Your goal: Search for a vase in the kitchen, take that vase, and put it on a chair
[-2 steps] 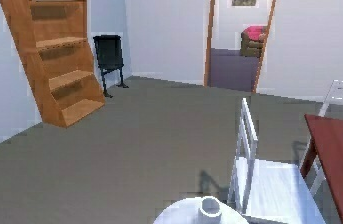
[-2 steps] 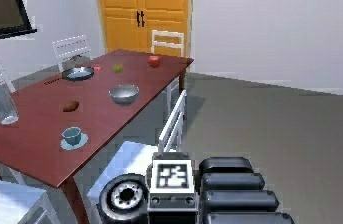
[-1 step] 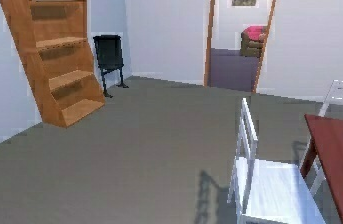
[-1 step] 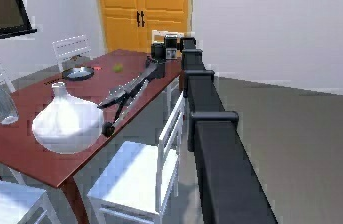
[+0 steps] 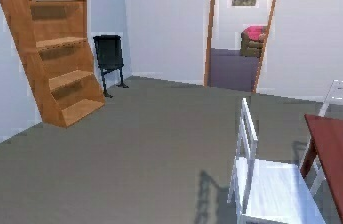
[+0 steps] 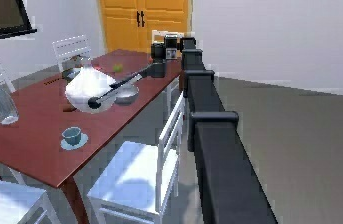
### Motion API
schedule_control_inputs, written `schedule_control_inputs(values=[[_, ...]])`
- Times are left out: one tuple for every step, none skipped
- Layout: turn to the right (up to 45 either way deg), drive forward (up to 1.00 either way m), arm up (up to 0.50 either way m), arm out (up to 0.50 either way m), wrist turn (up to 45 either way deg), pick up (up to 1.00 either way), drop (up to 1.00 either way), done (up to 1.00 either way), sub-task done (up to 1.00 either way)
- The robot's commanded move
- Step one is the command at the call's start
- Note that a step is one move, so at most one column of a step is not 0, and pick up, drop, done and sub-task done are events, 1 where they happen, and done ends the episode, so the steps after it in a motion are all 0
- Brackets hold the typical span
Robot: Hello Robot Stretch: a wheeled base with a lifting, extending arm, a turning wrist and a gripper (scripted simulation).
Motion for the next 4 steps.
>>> schedule_control_inputs(values=[[0.0, 0.0, 0.0, 0.0, 42.0, 0.0, 0.0, 0.0, 0.0], [0.0, 0.0, -0.3, 0.0, 0.0, 0.0, 0.0, 0.0, 0.0], [0.0, 0.0, -0.5, 0.0, 0.0, 0.0, 0.0, 0.0, 0.0], [0.0, 0.0, 0.0, 0.0, 0.0, 0.0, 1.0, 0.0, 0.0]])
